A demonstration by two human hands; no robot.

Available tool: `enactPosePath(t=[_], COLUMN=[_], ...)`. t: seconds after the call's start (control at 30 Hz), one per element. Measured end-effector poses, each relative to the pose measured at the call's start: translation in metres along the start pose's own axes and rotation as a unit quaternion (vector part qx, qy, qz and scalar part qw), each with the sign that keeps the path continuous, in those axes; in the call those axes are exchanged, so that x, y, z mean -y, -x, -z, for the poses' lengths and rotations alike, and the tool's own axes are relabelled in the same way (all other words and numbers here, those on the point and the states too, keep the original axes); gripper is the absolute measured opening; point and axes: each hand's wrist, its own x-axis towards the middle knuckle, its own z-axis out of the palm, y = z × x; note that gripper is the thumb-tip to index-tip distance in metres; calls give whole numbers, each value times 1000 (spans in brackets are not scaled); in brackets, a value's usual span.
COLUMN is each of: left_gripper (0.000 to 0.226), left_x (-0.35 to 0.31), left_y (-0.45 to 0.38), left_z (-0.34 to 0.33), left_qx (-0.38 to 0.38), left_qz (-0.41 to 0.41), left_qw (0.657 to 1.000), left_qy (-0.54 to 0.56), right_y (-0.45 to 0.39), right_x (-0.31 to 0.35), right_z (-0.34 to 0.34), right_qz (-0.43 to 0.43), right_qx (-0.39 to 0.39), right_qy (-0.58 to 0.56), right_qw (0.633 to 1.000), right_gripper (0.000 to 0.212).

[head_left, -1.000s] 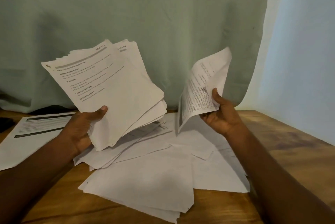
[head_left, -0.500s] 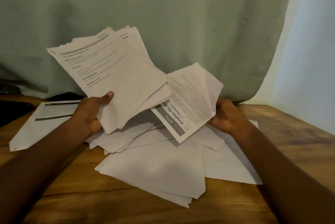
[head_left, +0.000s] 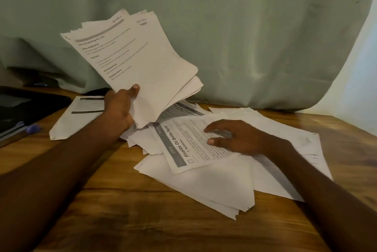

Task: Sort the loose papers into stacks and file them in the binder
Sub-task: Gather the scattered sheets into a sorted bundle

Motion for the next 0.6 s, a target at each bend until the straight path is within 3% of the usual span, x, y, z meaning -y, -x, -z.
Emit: enactPosePath(t=[0.2,0.33,0.5,0.6], left_gripper=[30,29,36,37], left_x=[-1,-2,-1,-1], left_y=[-7,-8,-6,-4], left_z=[6,6,4,3], left_qx=[5,23,38,45], left_qz=[5,33,62,63], left_qw=[1000,999,997,997], left_qy=[-10,-8,-15,-20], right_y=[-7,-8,-11,-14], right_x=[10,6,-9,-22], right_z=[5,0,-4,-1], right_qz=[-129,-123,-163,-198], right_qx=[-41,-100,-23,-57], right_qy=[123,49,76,50], right_qw=[983,986,983,977], right_gripper=[77,78,100,102])
